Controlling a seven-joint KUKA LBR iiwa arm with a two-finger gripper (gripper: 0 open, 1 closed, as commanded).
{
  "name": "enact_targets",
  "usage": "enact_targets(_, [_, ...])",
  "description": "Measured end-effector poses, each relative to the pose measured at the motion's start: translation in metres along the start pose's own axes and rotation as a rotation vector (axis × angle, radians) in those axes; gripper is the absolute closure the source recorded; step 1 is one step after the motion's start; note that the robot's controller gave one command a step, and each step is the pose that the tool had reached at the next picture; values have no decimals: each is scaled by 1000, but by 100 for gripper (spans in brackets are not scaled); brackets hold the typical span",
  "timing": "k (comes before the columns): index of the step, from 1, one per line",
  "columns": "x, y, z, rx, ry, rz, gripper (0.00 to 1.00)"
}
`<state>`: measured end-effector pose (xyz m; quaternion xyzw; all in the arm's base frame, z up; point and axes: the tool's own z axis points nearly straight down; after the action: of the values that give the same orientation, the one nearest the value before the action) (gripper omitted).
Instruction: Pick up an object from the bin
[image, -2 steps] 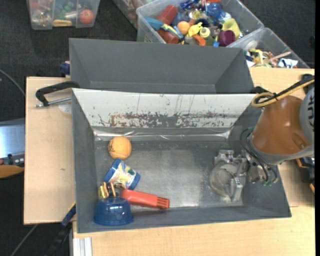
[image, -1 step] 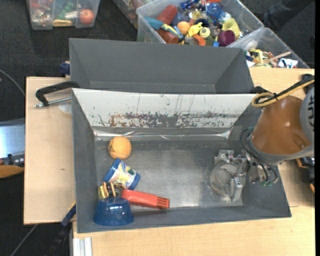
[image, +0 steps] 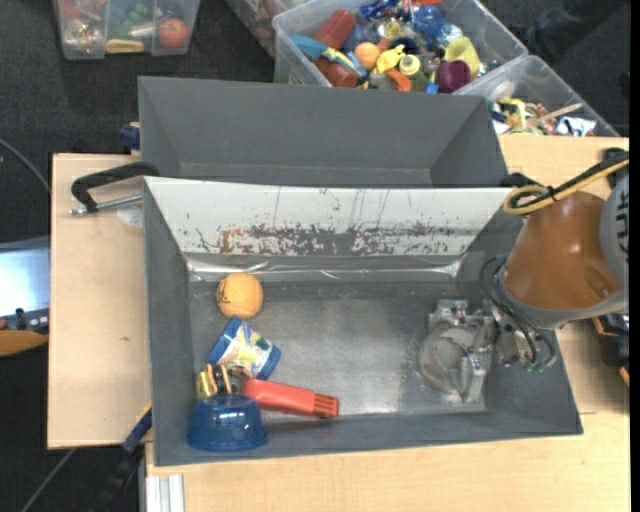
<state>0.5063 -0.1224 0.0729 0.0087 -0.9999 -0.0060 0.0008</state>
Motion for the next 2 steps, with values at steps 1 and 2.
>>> enact_targets(1, [0, 0, 0, 0, 0, 0, 100])
enact_targets(2, [0, 0, 0, 0, 0, 0, 100])
